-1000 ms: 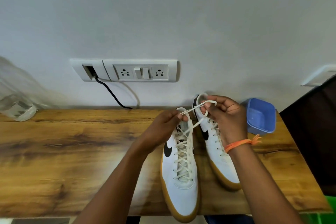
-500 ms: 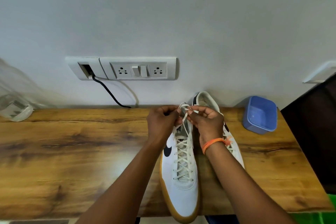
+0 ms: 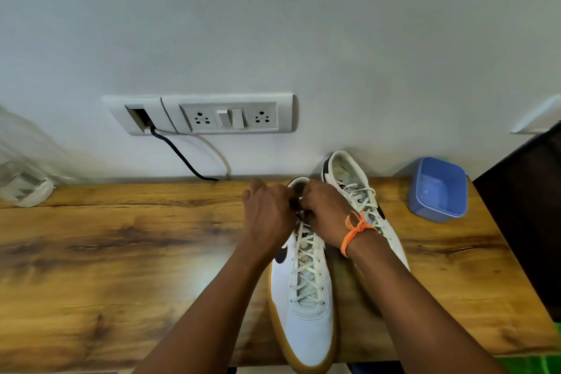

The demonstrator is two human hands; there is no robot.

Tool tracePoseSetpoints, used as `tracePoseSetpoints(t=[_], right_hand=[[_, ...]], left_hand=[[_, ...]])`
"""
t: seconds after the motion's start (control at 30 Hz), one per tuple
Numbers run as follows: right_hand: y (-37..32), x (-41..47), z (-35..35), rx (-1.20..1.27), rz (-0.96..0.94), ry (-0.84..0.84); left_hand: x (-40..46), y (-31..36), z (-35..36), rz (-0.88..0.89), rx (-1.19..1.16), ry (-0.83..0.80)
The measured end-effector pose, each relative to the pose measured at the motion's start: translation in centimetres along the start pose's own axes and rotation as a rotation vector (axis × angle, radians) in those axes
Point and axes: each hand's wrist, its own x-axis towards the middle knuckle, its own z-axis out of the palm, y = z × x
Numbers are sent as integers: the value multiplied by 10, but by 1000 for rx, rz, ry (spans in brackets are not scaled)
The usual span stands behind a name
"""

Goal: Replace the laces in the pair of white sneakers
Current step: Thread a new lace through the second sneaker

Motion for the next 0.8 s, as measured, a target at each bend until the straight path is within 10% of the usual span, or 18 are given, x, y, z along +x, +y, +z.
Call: tracePoseSetpoints(t=[0.3, 0.57, 0.8], right_hand=[[0, 1, -4, 13, 277, -3], [16, 0, -15, 335, 182, 167], [16, -2, -18, 419, 174, 183]], left_hand=[[5, 1, 8, -17, 264, -136], [22, -19, -38, 29, -211, -260], [11, -15, -52, 229, -171, -589]])
